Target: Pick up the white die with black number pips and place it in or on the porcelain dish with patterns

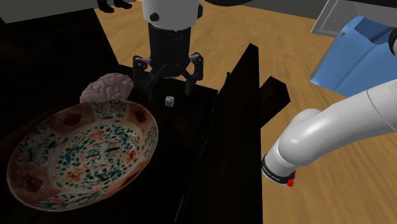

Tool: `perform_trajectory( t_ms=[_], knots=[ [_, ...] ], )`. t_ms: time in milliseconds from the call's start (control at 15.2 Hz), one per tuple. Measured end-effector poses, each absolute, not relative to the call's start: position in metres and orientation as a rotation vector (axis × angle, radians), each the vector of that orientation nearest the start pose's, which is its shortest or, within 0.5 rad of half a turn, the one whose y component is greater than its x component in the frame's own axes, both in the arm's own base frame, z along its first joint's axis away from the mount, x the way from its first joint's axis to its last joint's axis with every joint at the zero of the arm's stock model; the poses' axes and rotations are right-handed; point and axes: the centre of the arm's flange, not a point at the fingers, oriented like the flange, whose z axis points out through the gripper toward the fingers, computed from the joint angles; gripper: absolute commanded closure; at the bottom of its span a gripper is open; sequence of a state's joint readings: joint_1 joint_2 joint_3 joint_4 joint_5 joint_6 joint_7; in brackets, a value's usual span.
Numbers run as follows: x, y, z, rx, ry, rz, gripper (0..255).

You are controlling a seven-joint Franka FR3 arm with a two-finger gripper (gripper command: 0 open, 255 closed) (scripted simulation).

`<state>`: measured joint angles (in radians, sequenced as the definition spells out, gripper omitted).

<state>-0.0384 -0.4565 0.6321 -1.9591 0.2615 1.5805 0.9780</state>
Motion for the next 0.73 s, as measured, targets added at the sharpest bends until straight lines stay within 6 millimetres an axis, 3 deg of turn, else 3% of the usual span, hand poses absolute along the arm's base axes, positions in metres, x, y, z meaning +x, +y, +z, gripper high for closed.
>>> perform_trajectory(
  t_ms=[528,594,726],
  knots=[
    [0.3163,0.3146,0.6055,-3.068,0.683,-0.001,0],
    [0.3163,0.3146,0.6055,-3.068,0.683,-0.001,255],
    [0.3162,0.3146,0.6063,-3.067,0.683,-0.004,255]
  ],
)
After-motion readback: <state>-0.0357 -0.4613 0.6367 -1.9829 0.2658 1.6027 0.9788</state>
